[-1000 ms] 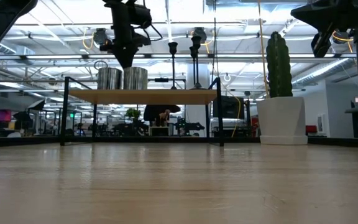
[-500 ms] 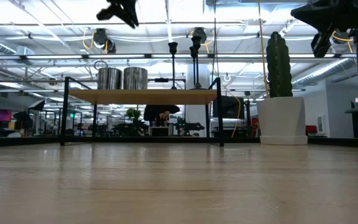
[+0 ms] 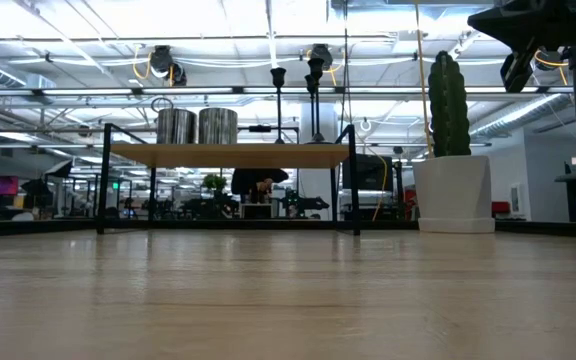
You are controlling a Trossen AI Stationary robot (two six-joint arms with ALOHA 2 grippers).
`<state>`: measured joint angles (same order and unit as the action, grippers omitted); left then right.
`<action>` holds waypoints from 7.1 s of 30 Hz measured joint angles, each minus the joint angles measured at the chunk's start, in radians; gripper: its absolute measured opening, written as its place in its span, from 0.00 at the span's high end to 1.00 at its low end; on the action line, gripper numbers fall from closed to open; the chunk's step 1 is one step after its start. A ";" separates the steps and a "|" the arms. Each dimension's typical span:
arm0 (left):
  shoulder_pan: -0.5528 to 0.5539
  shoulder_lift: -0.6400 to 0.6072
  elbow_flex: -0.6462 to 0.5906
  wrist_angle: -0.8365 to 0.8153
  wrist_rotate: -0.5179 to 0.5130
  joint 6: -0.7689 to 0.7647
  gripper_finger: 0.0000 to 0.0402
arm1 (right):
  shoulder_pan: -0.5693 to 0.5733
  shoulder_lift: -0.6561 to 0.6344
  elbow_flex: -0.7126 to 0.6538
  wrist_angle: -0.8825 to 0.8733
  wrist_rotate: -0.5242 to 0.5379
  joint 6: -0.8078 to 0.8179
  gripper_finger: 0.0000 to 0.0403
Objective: Pick & Place candle stick holders
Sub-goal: Put the silver scented candle on the shelf
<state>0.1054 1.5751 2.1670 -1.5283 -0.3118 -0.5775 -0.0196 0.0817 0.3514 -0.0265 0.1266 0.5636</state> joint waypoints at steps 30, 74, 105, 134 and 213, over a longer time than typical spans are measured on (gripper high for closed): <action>-0.615 -0.612 -1.009 0.924 -0.335 -0.146 0.84 | 0.001 0.069 0.000 0.008 -0.236 0.106 0.90; -0.702 -1.321 -1.596 0.984 -0.414 0.073 0.84 | 0.001 0.123 0.000 0.196 -0.387 -0.059 0.83; -0.702 -1.539 -1.796 1.184 -0.202 0.288 0.84 | 0.003 0.596 0.631 -0.703 -0.819 -0.202 0.75; -0.701 -1.570 -1.835 1.187 -0.185 0.385 0.84 | 0.620 0.774 0.666 -0.951 -0.781 0.626 0.75; -0.702 -1.570 -1.835 1.181 -0.090 0.368 0.84 | 1.271 1.089 0.624 -0.899 -0.050 0.808 0.75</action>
<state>-0.5964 0.0051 0.3325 -0.3473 -0.4019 -0.2097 1.2518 1.1709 0.9754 -0.9257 0.0771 1.3715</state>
